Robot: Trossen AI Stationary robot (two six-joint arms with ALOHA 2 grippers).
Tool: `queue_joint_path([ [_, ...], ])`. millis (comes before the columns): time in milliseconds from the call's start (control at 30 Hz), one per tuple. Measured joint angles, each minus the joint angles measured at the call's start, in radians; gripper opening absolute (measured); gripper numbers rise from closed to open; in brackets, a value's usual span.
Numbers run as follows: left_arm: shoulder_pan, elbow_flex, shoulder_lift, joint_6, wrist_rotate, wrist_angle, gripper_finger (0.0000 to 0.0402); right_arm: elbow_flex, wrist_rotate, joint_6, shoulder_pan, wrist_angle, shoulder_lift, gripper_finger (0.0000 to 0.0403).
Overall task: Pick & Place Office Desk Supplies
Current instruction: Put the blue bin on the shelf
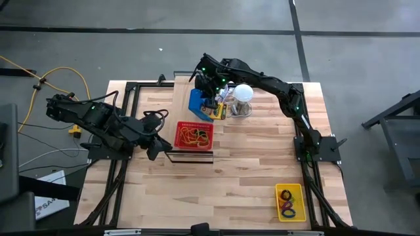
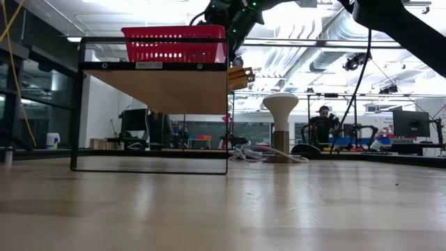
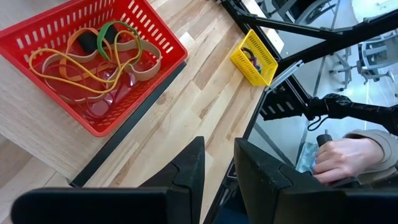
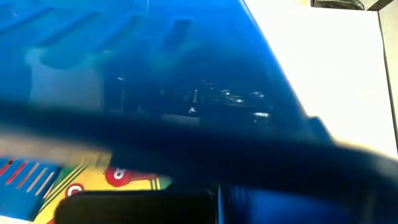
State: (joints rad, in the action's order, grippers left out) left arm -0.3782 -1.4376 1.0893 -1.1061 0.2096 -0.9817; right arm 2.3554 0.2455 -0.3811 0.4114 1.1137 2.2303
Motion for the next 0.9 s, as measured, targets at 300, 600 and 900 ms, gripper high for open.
queue_joint_path([
  [300, 0.000, 0.000, 0.000, 0.000, 0.000, 0.000, 0.0084, 0.000, 0.000, -0.009, -0.001, 0.000, 0.000, 0.0003],
  [600, 0.000, 0.000, 0.000, 0.011, -0.004, 0.000, 0.0084, 0.000, 0.000, -0.009, -0.002, 0.001, 0.000, 0.0003],
  [900, 0.000, 0.000, 0.000, 0.171, -0.016, 0.000, 0.0084, 0.000, 0.000, -0.009, -0.006, 0.005, -0.001, 0.0003],
])
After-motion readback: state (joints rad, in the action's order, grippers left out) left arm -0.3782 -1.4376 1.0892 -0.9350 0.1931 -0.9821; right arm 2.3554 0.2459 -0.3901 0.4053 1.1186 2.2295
